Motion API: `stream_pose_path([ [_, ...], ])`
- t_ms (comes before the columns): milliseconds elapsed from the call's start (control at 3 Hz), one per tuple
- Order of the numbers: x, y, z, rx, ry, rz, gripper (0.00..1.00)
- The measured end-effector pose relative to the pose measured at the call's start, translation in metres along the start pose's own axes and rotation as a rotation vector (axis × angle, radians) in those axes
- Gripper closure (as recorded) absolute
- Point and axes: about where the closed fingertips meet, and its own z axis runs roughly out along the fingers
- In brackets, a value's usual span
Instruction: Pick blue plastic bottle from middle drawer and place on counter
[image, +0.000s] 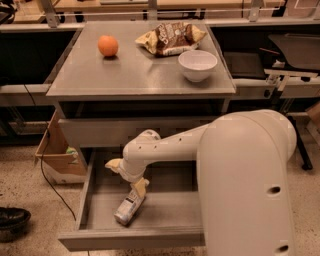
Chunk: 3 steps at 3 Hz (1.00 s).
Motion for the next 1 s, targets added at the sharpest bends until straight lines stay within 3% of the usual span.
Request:
stream_pose_path([
  [333, 0.023, 0.018, 0.028, -0.053, 0.021, 0.02, 0.0],
  [1000, 0.046, 0.058, 0.066, -0.155, 0.04, 0.056, 0.0],
])
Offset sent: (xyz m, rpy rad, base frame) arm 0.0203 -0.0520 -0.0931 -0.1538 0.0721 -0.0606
